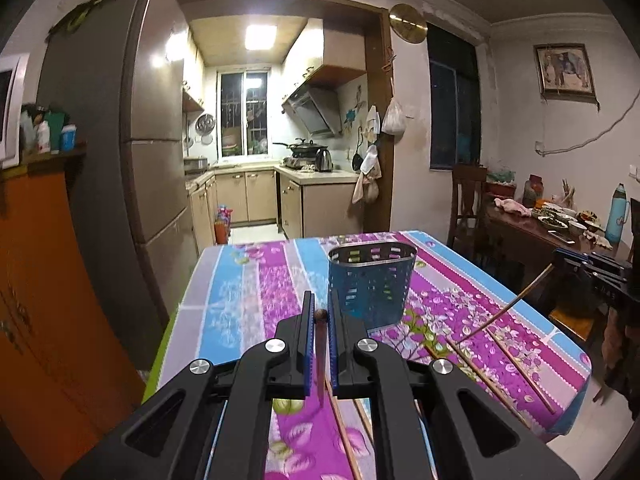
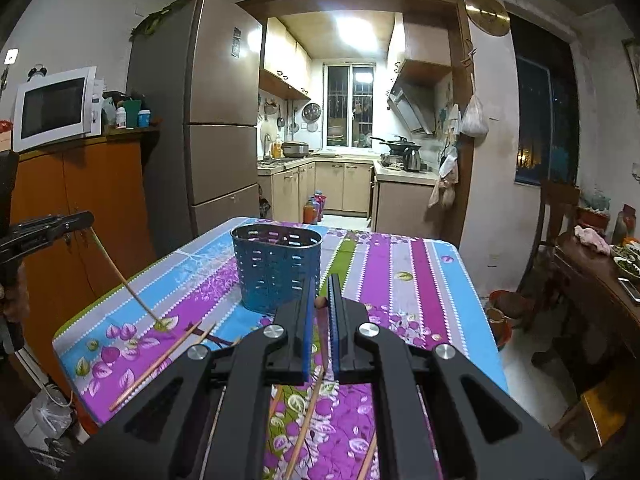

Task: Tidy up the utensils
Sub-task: 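Carry the left tool's chopstick over the holder while the right tool lowers its chopstick in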

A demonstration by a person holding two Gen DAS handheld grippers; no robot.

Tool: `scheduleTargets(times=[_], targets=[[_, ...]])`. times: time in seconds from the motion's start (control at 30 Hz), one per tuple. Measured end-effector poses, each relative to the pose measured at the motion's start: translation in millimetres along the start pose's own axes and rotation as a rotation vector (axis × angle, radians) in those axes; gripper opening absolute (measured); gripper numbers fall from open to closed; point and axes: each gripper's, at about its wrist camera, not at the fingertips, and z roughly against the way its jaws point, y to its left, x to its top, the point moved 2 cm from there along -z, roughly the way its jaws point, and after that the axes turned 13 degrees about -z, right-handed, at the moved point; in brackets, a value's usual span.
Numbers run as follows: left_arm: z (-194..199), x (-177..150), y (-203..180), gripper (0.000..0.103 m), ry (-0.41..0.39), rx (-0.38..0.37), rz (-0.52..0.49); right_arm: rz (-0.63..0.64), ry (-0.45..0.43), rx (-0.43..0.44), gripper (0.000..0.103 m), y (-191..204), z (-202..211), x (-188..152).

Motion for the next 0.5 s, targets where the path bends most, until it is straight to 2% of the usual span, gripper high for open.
scheduleTargets(times=[0.2, 0.5], targets=[[-0.6, 14.6, -0.5, 0.008, -0.024, 0.002, -0.012, 0.018, -0.004, 0.003, 0.005, 3.5, -5.1, 9.0], [-3.2, 18.4, -0.1, 0.008, -0.031, -0.007, -0.007, 0.038, -0.036, -0.001, 0.005, 8.3, -0.8, 22.3]])
